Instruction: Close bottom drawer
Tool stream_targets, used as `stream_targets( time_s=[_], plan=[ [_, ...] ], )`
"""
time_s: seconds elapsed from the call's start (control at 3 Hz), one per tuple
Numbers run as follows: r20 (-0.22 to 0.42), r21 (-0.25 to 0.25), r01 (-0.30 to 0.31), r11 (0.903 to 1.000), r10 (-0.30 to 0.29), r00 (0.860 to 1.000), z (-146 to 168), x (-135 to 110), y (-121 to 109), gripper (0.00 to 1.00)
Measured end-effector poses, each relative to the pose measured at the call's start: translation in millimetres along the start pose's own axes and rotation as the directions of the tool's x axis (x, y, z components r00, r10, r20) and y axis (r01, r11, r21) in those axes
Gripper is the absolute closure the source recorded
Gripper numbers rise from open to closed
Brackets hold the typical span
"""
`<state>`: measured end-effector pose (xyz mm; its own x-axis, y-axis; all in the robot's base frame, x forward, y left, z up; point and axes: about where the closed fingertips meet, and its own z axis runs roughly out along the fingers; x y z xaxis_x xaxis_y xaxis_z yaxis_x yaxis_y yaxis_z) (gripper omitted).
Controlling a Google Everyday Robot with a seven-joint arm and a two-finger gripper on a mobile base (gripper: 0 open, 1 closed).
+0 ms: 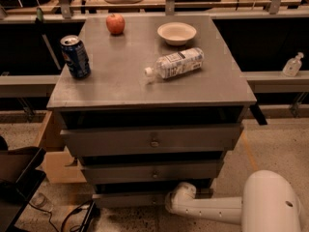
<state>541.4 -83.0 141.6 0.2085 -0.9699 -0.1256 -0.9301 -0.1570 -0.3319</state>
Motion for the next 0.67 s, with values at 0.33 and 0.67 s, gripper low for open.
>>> stream_targets(
  time_s=[0.33,0.67],
  plan=[
    [-0.002,0.002,0.001,1.0000,-0.001,1.000,0,0,0,1.00],
    [-0.012,0.013,0.005,0.9999,-0.005,1.000,5,5,-15,1.00]
  ],
)
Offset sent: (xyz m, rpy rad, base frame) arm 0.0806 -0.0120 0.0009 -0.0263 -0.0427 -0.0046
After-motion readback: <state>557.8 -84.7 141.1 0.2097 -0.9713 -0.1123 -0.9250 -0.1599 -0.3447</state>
